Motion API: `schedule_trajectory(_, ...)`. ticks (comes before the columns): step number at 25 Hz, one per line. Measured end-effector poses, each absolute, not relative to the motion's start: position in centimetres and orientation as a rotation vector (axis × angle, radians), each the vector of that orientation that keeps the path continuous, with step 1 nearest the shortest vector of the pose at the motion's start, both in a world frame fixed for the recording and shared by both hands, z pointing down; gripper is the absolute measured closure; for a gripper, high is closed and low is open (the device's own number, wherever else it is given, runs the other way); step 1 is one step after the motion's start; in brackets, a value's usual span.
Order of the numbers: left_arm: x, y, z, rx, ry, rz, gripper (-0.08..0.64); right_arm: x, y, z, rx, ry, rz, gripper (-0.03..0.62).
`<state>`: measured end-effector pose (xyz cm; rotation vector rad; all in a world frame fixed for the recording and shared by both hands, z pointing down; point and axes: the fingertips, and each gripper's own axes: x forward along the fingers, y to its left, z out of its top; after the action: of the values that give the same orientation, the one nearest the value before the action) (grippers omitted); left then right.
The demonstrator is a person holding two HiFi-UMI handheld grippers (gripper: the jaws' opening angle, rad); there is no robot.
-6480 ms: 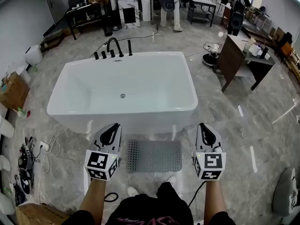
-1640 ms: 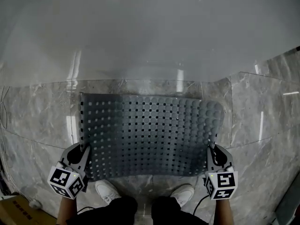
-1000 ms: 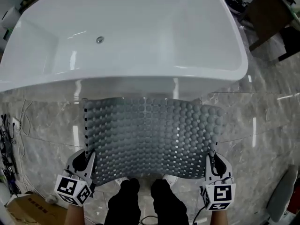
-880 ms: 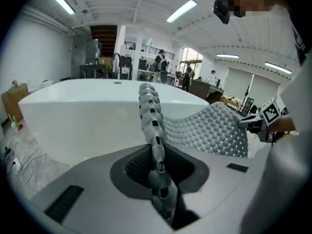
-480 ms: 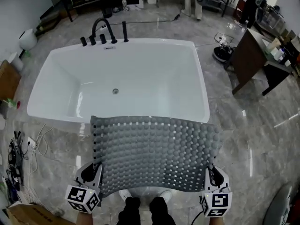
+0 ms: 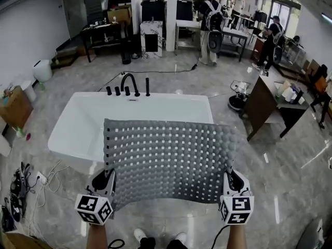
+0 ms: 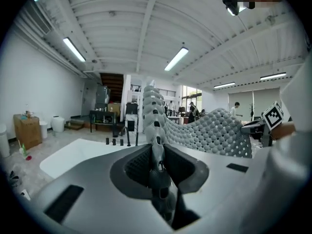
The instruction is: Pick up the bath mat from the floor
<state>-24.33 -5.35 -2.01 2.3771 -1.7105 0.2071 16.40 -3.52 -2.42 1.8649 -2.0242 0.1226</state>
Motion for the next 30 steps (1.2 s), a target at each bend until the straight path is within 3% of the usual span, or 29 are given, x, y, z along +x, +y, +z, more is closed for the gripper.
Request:
schedule_trajectory(10, -25.8, -4.0, -11.4, 2.492, -1.820, 0.063, 0.486, 15.1, -3.1, -10.4, 1.960, -2.138, -0.023, 0.522)
schedule_trajectory(30, -24.7, -1.9, -12.7, 2.564, -1.779, 0.055, 0.486, 15.4, 0.0, -11.8, 2.000, -2.094, -0.072, 0.523)
